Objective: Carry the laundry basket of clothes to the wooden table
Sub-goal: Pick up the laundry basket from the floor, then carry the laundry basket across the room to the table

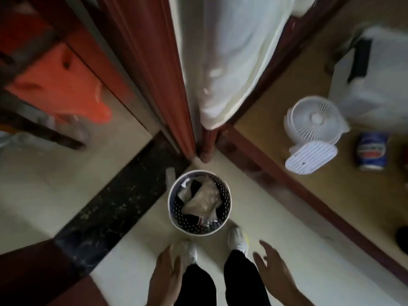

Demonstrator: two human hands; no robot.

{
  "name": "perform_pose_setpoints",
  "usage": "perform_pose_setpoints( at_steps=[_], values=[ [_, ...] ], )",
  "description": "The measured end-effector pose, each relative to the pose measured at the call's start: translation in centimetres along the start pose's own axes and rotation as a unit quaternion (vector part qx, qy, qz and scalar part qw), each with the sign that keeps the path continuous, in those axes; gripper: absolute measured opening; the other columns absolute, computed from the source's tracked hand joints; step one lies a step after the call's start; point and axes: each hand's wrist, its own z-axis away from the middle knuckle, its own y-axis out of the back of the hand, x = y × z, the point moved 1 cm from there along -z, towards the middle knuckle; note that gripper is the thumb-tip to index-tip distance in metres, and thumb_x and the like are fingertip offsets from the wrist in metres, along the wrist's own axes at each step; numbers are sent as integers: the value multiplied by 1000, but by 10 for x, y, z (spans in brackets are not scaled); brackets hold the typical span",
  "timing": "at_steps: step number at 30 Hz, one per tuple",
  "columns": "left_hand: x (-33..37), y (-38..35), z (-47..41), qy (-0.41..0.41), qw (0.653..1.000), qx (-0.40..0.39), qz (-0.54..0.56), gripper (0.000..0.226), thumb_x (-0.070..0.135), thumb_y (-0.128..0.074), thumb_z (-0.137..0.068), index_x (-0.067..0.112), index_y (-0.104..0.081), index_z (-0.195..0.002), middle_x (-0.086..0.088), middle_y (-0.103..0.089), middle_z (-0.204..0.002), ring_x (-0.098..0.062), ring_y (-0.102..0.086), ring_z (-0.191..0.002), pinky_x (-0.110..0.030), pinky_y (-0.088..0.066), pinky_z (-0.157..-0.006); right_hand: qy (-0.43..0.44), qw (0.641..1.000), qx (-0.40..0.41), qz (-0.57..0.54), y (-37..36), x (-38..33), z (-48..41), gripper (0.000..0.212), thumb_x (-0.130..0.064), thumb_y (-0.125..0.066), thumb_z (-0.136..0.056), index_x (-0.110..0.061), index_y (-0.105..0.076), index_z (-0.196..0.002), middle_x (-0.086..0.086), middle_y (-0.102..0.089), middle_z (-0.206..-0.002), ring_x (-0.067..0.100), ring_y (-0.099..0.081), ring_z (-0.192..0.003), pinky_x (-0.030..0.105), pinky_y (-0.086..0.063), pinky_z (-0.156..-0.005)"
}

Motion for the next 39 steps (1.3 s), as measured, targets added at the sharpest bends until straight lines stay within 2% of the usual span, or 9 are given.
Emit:
perform_pose_setpoints(
  at_steps=[12,14,16,18,21,26,30,36,39],
  values=[
    [-34,-96,-224,86,971,168,146,98,28,-65,-92,7,0,-162,-18,-10,-168,-32,-18,-154,-48,-30,-116,-5,998,-14,-55,-132,9,-238,91,-51,-59,-96,-19,-10,-166,14,-27,-169,36,-47,-145,48,-41,-115],
    [-54,-101,-249,115,970,133,170,87,32,-64,-90,7,-18,-160,-19,-28,-164,-36,-32,-149,-47,-34,-117,1,997,-17,-69,-143,8,-255,92,-46,-58,-96,-22,-3,-166,15,-31,-168,39,-48,-144,48,-42,-114],
    [-66,-103,-258,124,978,96,141,64,39,-57,-81,8,-52,-136,-22,-62,-135,-43,-61,-123,-55,-49,-102,21,999,-22,-29,-143,3,-260,78,-28,-51,-102,-27,-7,-166,18,-51,-155,43,-59,-130,43,-49,-102],
    [-76,-103,-256,114,976,98,155,49,33,-52,-74,8,-62,-115,-19,-72,-111,-42,-70,-102,-56,-57,-87,29,999,-13,-24,-136,-3,-253,68,-20,-45,-101,-34,-19,-163,16,-63,-143,41,-65,-119,40,-51,-91],
    [-54,-79,-214,123,964,126,201,37,22,-47,-80,5,-63,-110,-19,-72,-105,-41,-68,-96,-54,-58,-85,33,998,-6,-49,-114,-19,-217,63,-17,-44,-99,-34,-32,-158,10,-66,-140,36,-64,-119,37,-48,-90],
    [-18,-12,-97,85,954,109,266,31,12,-49,-89,11,-65,-116,-1,-69,-99,-19,-61,-90,-27,-46,-69,37,996,-24,-77,-58,-51,-104,61,-18,-43,-95,-34,-38,-153,10,-72,-122,35,-69,-106,46,-55,-90],
    [20,62,7,43,967,86,236,42,5,-52,-85,14,-64,-124,-1,-71,-105,-17,-64,-96,-16,-45,-71,29,996,-14,-85,10,-92,5,53,-14,-43,-98,-24,-42,-150,3,-65,-113,32,-63,-103,35,-42,-81],
    [90,161,170,-64,959,71,267,65,-2,-58,-77,19,-58,-139,-4,-69,-128,-24,-64,-119,-45,-50,-104,74,981,75,-166,132,-150,173,48,-14,-46,-97,-20,-47,-145,6,-63,-126,24,-55,-108,34,-39,-88],
    [122,187,230,-132,944,57,296,71,3,-56,-76,25,-53,-143,-1,-66,-133,-22,-61,-122,-46,-48,-105,119,955,159,-222,170,-160,248,49,-10,-47,-98,-19,-46,-146,-5,-58,-118,19,-53,-106,31,-37,-89]
  ],
)
